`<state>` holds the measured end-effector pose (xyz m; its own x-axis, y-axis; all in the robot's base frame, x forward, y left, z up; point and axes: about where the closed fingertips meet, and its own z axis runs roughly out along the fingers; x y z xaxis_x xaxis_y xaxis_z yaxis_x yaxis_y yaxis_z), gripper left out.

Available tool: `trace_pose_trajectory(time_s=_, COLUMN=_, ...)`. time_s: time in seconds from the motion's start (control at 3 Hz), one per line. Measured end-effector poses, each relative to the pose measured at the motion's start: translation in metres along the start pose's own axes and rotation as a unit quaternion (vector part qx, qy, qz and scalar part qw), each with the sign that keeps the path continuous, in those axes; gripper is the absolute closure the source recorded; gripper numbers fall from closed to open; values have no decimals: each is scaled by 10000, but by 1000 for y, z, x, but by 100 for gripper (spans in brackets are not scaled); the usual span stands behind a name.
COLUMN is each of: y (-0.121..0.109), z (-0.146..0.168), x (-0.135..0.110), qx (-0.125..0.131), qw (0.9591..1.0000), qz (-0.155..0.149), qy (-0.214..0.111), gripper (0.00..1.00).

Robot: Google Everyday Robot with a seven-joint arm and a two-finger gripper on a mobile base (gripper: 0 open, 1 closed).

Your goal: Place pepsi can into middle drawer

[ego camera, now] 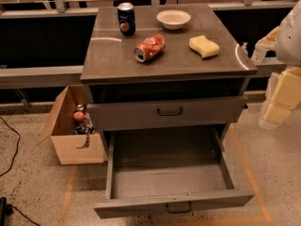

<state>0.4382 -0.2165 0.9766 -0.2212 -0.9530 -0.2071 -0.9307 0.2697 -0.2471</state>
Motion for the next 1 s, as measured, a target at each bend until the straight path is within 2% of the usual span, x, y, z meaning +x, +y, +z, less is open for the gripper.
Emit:
trace_pose_trajectory(time_s=0.33, y=0, z=0, x=0, qx=1, qw=10000, qz=0, qy=0, gripper=0)
trace_pose_trajectory(time_s=0.67, y=-12, z=-3, x=-6, qx=250, qw=9988, qz=121, qy=-393, gripper=0)
trace_pose_trajectory(time_s=1.0, y=-55, z=-4, x=-10, qx=621, qw=9876, qz=720, qy=-1251, gripper=0)
